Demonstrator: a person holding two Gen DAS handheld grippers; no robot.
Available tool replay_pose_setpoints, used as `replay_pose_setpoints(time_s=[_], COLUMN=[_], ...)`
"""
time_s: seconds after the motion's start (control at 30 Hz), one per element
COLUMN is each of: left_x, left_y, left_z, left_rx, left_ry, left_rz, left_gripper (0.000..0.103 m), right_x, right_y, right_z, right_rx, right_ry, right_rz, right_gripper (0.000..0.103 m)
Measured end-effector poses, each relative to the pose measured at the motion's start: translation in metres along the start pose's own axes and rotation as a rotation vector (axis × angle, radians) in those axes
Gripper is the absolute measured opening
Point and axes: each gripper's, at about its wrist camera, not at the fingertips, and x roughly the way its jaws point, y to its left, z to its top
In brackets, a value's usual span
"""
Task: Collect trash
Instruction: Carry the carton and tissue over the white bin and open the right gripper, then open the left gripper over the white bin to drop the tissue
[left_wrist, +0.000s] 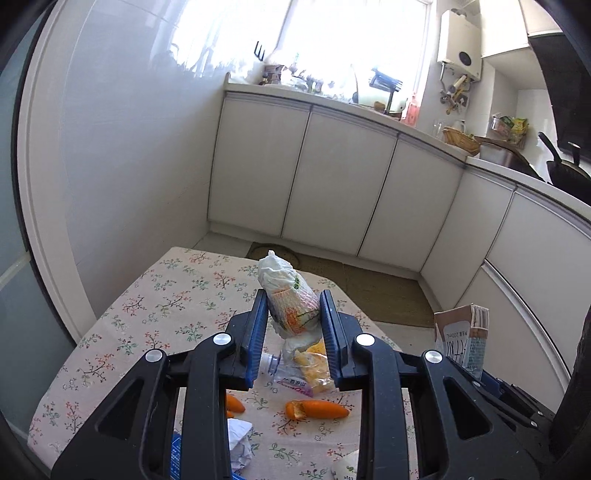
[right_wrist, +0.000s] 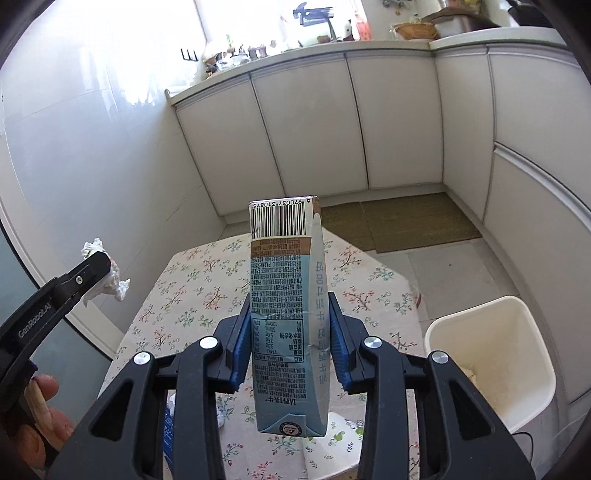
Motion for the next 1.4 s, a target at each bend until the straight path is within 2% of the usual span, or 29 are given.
replay_pose_setpoints(time_s=[0.2, 0.3, 0.5, 0.6, 0.73, 0.77, 0.8, 0.87, 1.0, 1.13, 1.2, 1.4], left_x=[-0.007, -0.004, 0.001, 0.003, 0.011, 0.014, 0.016, 0.022, 0.033, 0.047, 0.055, 0.072], left_y=[-0.022, -0.036, -0.069, -0.085, -0.108, -0.116, -0.123, -0.133, -0.157, -0.182, -0.193, -0.225], left_z=[-0.004, -0.008, -0.022, -0.031, -0.042, -0.046, -0.048, -0.055, -0.070, -0.083, -0.090, -0.118], left_rx=[0.009, 0.025, 0.068, 0.087, 0.108, 0.115, 0.120, 0.123, 0.139, 0.142, 0.132, 0.177], left_ry=[-0.036, -0.030, -0.016, 0.003, 0.035, 0.045, 0.055, 0.082, 0.131, 0.189, 0.237, 0.342], left_rz=[-0.068, -0.102, -0.158, -0.188, -0.231, -0.244, -0.256, -0.281, -0.325, -0.387, -0.441, -0.521], left_gripper=[0.027, 0.027, 0.027, 0.027, 0.027, 0.027, 0.027, 0.027, 0.027, 0.027, 0.028, 0.028], right_x=[-0.015, -0.018, -0.010, -0.009, -0.009, -0.009, -0.011, -0.018, -0.038, -0.055, -0.065, -0.084], right_y=[-0.024, -0.042, -0.093, -0.115, -0.138, -0.143, -0.148, -0.161, -0.186, -0.213, -0.226, -0.251], right_z=[0.000, -0.002, -0.006, -0.010, -0.018, -0.018, -0.019, -0.020, -0.021, -0.021, -0.021, -0.023], right_rx=[0.008, 0.028, 0.120, 0.124, 0.155, 0.169, 0.181, 0.211, 0.233, 0.265, 0.308, 0.371], right_ry=[-0.067, -0.084, -0.019, -0.007, 0.029, 0.039, 0.045, 0.029, -0.018, -0.056, -0.076, -0.100], right_rz=[-0.109, -0.201, -0.330, -0.392, -0.414, -0.414, -0.418, -0.447, -0.532, -0.602, -0.631, -0.695], right_gripper=[0.037, 0.037, 0.037, 0.037, 0.038, 0.041, 0.054, 0.068, 0.080, 0.083, 0.087, 0.088])
